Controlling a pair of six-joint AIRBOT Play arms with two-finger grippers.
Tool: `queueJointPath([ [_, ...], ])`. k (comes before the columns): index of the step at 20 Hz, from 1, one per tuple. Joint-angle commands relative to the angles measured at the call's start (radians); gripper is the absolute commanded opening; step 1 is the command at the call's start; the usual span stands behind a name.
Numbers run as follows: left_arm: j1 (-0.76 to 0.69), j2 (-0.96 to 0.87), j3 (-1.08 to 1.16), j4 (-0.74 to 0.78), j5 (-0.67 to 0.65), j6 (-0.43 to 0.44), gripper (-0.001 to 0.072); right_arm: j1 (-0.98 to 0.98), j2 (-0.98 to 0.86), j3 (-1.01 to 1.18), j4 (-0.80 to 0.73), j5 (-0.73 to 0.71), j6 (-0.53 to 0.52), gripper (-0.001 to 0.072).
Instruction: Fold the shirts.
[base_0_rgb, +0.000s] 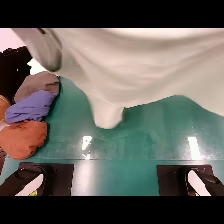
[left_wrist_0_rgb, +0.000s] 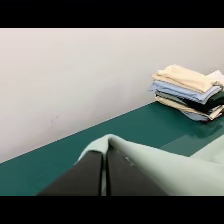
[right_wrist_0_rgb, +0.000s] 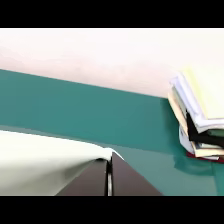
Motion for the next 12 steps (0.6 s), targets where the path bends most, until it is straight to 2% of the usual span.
queueJointPath([
  [1,0.000,0.009,0.061,-0.075,-0.050,0.001,0.0023,-0.005,-0.003,0.112,-0.002,0.090,-0.006,0.0016],
  [4,0.000,0.010,0.063,-0.098,-0.104,0.002,0.0022,-0.005,-0.072,0.229,-0.002,0.217,0.017,0.0015],
  [6,0.000,0.009,-0.003,-0.025,-0.087,0.002,0.0022,-0.004,-0.146,0.243,0.000,0.325,0.067,0.0015],
  [9,0.000,-0.039,-0.183,0.152,-0.058,-0.040,0.0022,0.036,-0.251,0.072,-0.001,0.391,0.118,0.0015],
  [12,0.000,-0.172,-0.338,0.193,0.034,-0.090,0.0022,0.097,-0.372,-0.134,-0.002,0.322,0.136,0.0015],
])
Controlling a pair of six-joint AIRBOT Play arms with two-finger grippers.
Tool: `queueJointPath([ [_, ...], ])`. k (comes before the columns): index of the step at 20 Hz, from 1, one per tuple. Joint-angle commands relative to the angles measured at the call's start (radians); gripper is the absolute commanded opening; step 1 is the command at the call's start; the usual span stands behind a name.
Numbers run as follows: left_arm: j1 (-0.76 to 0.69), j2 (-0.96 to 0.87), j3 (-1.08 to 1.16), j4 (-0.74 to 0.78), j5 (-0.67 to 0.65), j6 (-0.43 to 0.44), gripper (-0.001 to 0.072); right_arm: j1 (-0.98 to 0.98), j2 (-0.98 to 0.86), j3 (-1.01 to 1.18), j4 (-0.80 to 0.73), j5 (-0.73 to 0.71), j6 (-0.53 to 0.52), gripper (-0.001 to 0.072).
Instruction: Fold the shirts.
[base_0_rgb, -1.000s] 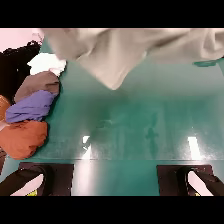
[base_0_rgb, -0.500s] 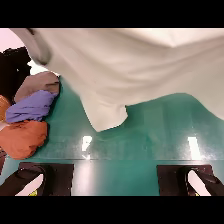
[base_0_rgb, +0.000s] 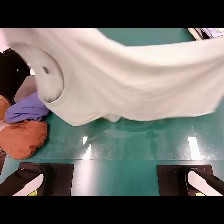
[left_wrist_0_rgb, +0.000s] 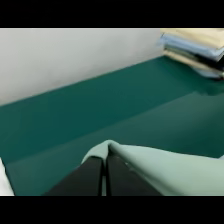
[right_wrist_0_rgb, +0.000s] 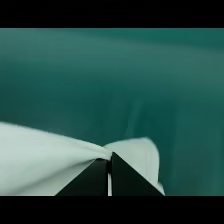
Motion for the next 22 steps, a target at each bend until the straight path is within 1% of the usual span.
queueJointPath([
  [1,0.000,-0.151,-0.154,0.064,0.116,-0.045,0.0022,0.063,-0.140,-0.206,-0.001,-0.069,0.032,0.0015],
  [3,0.000,-0.305,-0.163,0.049,0.198,-0.051,0.0022,0.093,-0.229,-0.291,-0.035,-0.216,0.032,0.0016],
  [5,0.000,-0.446,-0.163,0.025,0.307,-0.064,0.0023,0.112,-0.315,-0.333,-0.046,-0.346,0.032,0.0016],
  [7,0.000,-0.557,-0.163,0.010,0.394,-0.079,0.0023,0.126,-0.400,-0.321,-0.040,-0.407,0.032,0.0016],
  [9,0.000,-0.623,-0.163,0.011,0.417,-0.121,0.0025,0.129,-0.473,-0.277,-0.039,-0.410,0.032,0.0017],
  [10,0.000,-0.640,-0.163,0.013,0.405,-0.140,0.0154,0.135,-0.504,-0.251,-0.039,-0.403,0.032,0.0017],
  [11,0.000,-0.645,-0.163,0.013,0.390,-0.153,0.0419,0.135,-0.533,-0.219,-0.039,-0.386,0.032,0.0030],
  [12,0.000,-0.645,-0.162,0.013,0.375,-0.154,0.0516,0.135,-0.556,-0.187,-0.039,-0.367,0.032,0.0185],
  [13,0.006,-0.643,-0.153,0.018,0.344,-0.153,0.0516,0.135,-0.573,-0.157,-0.039,-0.346,0.032,0.0351],
  [14,0.019,-0.640,-0.132,0.019,0.282,-0.153,0.0516,0.134,-0.582,-0.126,-0.040,-0.314,0.030,0.0380],
  [15,0.039,-0.633,-0.108,0.018,0.202,-0.152,0.0516,0.129,-0.579,-0.109,-0.040,-0.288,0.027,0.0380],
  [17,0.093,-0.615,-0.066,0.018,-0.002,-0.135,0.0517,0.106,-0.543,-0.113,-0.039,-0.228,0.004,0.0380],
  [19,0.146,-0.580,-0.102,0.019,-0.150,-0.112,0.0516,0.080,-0.475,-0.184,-0.039,-0.196,-0.017,0.0380],
  [20,0.168,-0.557,-0.152,0.019,-0.189,-0.098,0.0515,0.064,-0.431,-0.243,-0.039,-0.194,-0.024,0.0380],
  [22,0.188,-0.506,-0.290,0.017,-0.197,-0.085,0.0516,0.030,-0.344,-0.368,-0.020,-0.193,-0.044,0.0380],
])
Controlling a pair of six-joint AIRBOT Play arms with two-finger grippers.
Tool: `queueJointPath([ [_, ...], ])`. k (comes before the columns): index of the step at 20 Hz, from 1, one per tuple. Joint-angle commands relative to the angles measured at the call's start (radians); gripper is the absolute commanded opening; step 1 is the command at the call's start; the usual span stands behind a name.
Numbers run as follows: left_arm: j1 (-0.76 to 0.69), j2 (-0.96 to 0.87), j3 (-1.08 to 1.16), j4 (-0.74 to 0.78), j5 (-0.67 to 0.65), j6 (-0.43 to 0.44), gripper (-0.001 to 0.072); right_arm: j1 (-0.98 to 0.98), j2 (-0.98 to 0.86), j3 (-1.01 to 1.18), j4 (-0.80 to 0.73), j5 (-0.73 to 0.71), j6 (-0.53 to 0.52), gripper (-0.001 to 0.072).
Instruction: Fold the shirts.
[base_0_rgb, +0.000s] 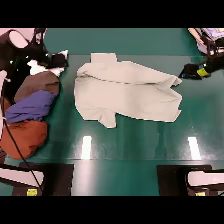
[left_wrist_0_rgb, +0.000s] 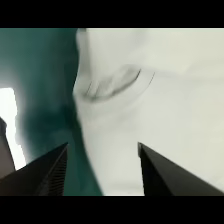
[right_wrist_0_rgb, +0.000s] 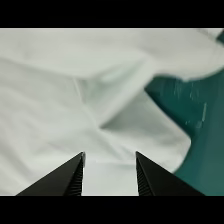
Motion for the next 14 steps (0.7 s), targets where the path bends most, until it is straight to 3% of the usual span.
queueJointPath([
  [1,0.042,0.070,-0.183,-0.005,-0.113,0.031,0.0516,-0.058,0.128,-0.171,0.054,0.031,-0.049,0.0380],
  [4,0.039,0.096,-0.414,-0.104,-0.053,0.058,0.0517,-0.124,0.224,-0.310,0.153,0.027,-0.058,0.0380],
  [8,0.039,0.094,-0.600,-0.294,0.098,0.137,0.0516,-0.177,0.304,-0.419,0.164,0.016,-0.058,0.0380],
  [14,-0.045,0.091,-0.644,-0.319,0.204,0.158,0.0491,-0.251,0.339,-0.500,0.163,0.018,-0.058,0.0380],
])
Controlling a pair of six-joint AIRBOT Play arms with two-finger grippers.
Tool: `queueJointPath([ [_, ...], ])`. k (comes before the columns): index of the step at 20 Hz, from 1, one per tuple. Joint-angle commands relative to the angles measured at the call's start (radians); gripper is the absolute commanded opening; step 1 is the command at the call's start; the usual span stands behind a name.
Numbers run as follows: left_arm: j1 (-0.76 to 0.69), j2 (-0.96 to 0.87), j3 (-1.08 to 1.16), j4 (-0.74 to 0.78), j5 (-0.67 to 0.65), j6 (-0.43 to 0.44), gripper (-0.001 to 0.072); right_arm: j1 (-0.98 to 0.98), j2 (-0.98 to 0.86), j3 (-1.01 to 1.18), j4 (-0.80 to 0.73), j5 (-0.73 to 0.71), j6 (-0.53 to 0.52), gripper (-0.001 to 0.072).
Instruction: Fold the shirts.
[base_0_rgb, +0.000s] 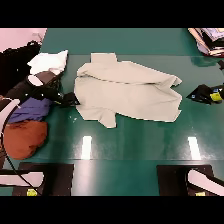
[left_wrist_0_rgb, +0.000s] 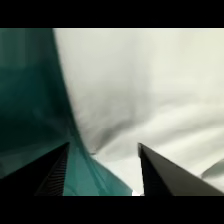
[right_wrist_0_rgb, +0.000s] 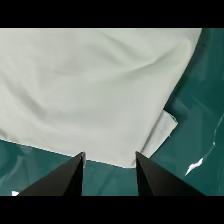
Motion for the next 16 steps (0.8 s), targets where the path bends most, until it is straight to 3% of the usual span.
queueJointPath([
  [1,-0.046,-0.001,-0.027,-0.031,0.077,0.014,0.0332,-0.056,0.016,-0.065,0.000,0.002,0.000,0.0379],
  [2,-0.047,-0.001,-0.026,-0.037,0.079,0.014,0.0141,-0.074,0.016,-0.093,-0.012,0.001,0.000,0.0378],
  [3,-0.047,0.001,-0.024,-0.039,0.079,0.014,0.0027,-0.091,0.016,-0.124,-0.013,-0.007,0.000,0.0377],
  [8,-0.046,0.010,0.031,-0.039,0.035,0.015,0.0023,-0.129,-0.027,-0.278,-0.002,-0.116,0.000,0.0375],
  [10,-0.046,0.010,0.049,-0.039,0.027,0.015,0.0023,-0.107,-0.083,-0.287,-0.002,-0.145,0.000,0.0302],
  [16,-0.046,0.010,0.052,-0.040,0.027,0.015,0.0023,-0.013,-0.138,-0.286,-0.003,-0.314,0.000,0.0296],
])
